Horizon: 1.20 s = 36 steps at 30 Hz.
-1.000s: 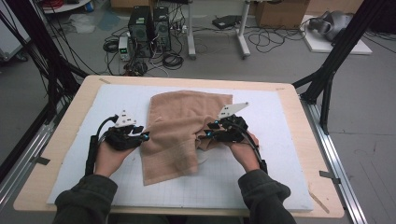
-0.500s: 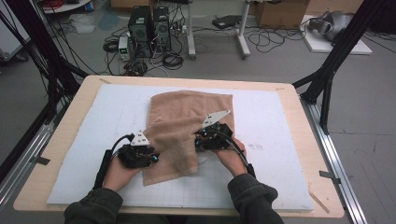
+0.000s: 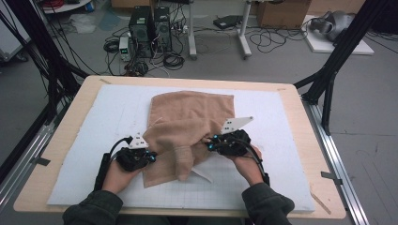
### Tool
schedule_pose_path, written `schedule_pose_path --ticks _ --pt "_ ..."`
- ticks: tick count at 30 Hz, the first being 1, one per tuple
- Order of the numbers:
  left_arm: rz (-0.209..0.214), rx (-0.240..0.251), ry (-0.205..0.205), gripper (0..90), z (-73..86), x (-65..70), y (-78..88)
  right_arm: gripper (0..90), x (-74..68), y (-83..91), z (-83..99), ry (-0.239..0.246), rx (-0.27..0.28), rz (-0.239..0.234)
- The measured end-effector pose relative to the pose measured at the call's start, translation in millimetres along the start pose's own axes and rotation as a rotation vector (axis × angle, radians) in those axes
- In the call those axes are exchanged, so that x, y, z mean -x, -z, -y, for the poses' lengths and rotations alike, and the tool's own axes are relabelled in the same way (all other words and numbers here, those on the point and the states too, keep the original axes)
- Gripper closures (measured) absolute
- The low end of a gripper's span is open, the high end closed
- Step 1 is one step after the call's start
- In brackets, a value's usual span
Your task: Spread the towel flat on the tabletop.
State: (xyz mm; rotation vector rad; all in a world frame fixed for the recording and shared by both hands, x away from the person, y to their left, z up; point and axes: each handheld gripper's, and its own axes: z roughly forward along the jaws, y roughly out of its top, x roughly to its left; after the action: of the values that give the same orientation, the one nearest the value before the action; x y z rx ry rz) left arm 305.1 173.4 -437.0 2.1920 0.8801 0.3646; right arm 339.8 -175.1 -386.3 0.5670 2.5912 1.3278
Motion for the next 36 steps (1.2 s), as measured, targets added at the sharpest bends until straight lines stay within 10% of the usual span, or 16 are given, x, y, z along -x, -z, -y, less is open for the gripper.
schedule_pose_path --ticks 13,22,32,36 --pt "0.037 0.031 0.008 86.3 4.4 1.1 21.9 79.3 -11.8 71.9 51.2 -0.04 -0.035 0.031" --pt "0.112 -0.036 -0.045 59.8 7.5 9.8 6.3 62.8 -12.7 64.4 55.8 -0.023 -0.028 -0.03" --pt "0.094 -0.009 -0.079 86.6 8.9 20.1 7.3 80.5 -9.4 6.7 64.7 -0.007 -0.119 -0.088" --pt "0.118 -0.002 -0.062 87.4 13.7 20.3 18.7 82.0 -13.4 17.2 62.1 -0.01 -0.089 -0.099"
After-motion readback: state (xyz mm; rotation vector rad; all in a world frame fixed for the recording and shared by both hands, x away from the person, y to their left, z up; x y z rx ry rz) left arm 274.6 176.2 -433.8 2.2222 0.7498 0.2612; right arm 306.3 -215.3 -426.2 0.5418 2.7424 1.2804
